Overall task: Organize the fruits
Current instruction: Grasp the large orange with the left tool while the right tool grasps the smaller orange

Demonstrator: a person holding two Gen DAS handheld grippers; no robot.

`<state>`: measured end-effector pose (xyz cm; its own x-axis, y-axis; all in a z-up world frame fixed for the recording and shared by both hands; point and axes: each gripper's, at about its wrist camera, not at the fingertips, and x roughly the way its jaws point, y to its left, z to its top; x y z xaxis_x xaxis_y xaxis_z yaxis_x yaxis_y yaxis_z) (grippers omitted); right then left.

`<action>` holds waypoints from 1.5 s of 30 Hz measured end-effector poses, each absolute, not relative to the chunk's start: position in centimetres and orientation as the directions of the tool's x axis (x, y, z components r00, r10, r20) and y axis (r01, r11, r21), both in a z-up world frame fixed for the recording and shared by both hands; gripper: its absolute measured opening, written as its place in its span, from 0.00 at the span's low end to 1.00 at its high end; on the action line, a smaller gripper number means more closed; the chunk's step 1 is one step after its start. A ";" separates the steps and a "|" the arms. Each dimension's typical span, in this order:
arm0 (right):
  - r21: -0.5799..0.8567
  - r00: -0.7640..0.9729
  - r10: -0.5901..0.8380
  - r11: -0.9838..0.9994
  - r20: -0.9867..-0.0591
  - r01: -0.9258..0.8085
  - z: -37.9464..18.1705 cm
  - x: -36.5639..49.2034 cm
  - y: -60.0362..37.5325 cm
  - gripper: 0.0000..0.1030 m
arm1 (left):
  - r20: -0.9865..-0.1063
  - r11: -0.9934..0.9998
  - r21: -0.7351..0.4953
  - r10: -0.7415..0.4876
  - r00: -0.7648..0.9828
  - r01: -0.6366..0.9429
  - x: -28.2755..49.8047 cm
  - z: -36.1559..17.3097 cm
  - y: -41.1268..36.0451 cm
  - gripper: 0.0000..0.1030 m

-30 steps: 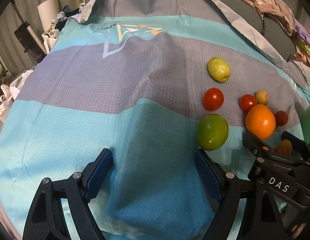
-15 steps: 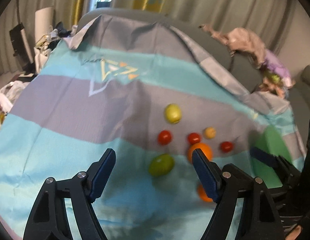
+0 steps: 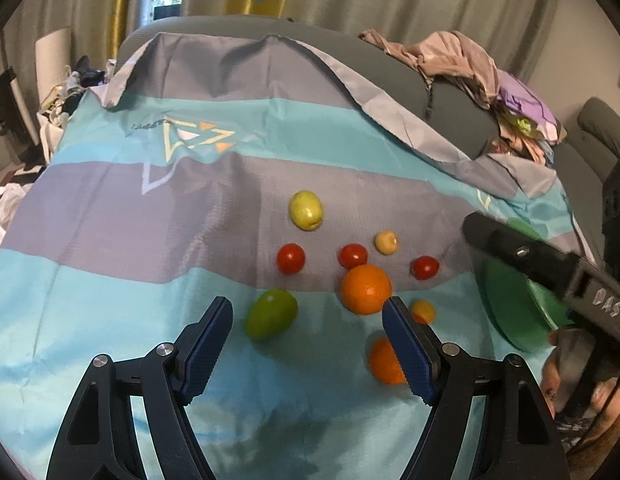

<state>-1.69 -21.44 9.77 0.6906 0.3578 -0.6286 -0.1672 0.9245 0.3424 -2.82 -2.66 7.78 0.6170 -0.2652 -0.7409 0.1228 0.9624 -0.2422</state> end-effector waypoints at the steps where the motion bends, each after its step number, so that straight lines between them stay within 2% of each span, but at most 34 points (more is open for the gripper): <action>1: 0.341 0.692 0.354 0.926 -0.629 -0.164 10.0 -1.8 -21.5 0.89 | -0.746 0.964 -0.233 -0.260 0.613 0.126 -2.6 7.8 -2.8 0.76; 2: 0.332 0.696 0.353 0.927 -0.626 -0.171 10.3 -2.1 -21.5 0.92 | -0.750 0.966 -0.226 -0.255 0.611 0.127 -2.4 7.8 -2.9 0.76; 3: 0.325 0.695 0.359 0.927 -0.624 -0.188 10.5 -2.2 -21.4 1.00 | -0.752 0.965 -0.227 -0.257 0.607 0.127 -2.2 7.9 -3.0 0.76; 6: 0.423 0.646 0.462 0.877 -0.608 -0.230 9.9 -1.6 -22.0 1.00 | -0.757 0.961 -0.243 -0.272 0.595 0.130 -1.7 7.9 -3.1 0.76; 8: 0.503 0.611 0.492 0.847 -0.620 -0.171 8.9 -0.9 -22.8 0.95 | -0.768 0.966 -0.225 -0.255 0.587 0.125 -1.3 7.7 -3.3 0.76; 9: 0.501 0.595 0.481 0.853 -0.644 -0.147 8.6 -0.6 -22.8 0.87 | -0.773 0.968 -0.218 -0.249 0.584 0.125 -1.2 7.6 -3.4 0.76; 11: 0.430 0.611 0.430 0.889 -0.665 -0.158 9.1 -0.6 -22.5 0.77 | -0.781 0.969 -0.211 -0.246 0.574 0.127 -0.8 7.5 -3.6 0.76; 14: 0.393 0.651 0.411 0.901 -0.639 -0.183 10.2 -1.3 -22.6 0.79 | -0.790 0.965 -0.229 -0.260 0.555 0.128 0.1 7.5 -3.7 0.76; 16: 0.420 0.665 0.435 0.886 -0.607 -0.197 10.7 -1.5 -23.1 0.78 | -0.798 0.964 -0.230 -0.266 0.541 0.135 0.9 7.7 -4.0 0.74; 17: 0.435 0.653 0.443 0.881 -0.614 -0.189 10.6 -1.4 -23.4 0.75 | -0.801 0.961 -0.236 -0.275 0.531 0.143 1.5 7.7 -4.3 0.73; 19: 0.439 0.598 0.449 0.881 -0.664 -0.173 9.9 -1.1 -23.4 0.59 | -0.813 0.952 -0.264 -0.308 0.495 0.157 2.5 7.5 -4.7 0.70; 20: 0.443 0.560 0.460 0.879 -0.689 -0.177 9.4 -0.9 -23.2 0.44 | -0.820 0.944 -0.288 -0.329 0.469 0.158 3.2 7.2 -4.9 0.66; 21: 0.457 0.504 0.482 0.871 -0.717 -0.183 8.7 -0.7 -22.9 0.37 | -0.826 0.940 -0.301 -0.340 0.449 0.158 3.6 6.9 -5.1 0.64; 24: 0.449 0.421 0.499 0.866 -0.758 -0.220 7.4 -0.8 -21.7 0.39 | -0.846 0.932 -0.324 -0.363 0.392 0.164 4.7 5.6 -5.9 0.61; 28: 0.388 0.395 0.454 0.890 -0.799 -0.240 6.4 -1.3 -20.0 0.39 | -0.878 0.935 -0.318 -0.354 0.323 0.161 5.1 3.9 -6.6 0.56; 31: 0.401 0.361 0.470 0.881 -0.805 -0.251 5.8 -1.2 -19.3 0.39 | -0.866 0.919 -0.354 -0.393 0.308 0.175 4.9 4.0 -6.8 0.56; 42: 0.336 0.333 0.414 0.903 -0.847 -0.268 3.9 -1.5 -17.4 0.39 | -0.878 0.918 -0.356 -0.393 0.273 0.174 5.1 2.6 -7.1 0.56; 45: 0.306 0.336 0.382 0.917 -0.861 -0.258 3.5 -1.4 -17.3 0.40 | -0.886 0.925 -0.343 -0.377 0.270 0.167 5.1 2.2 -7.1 0.49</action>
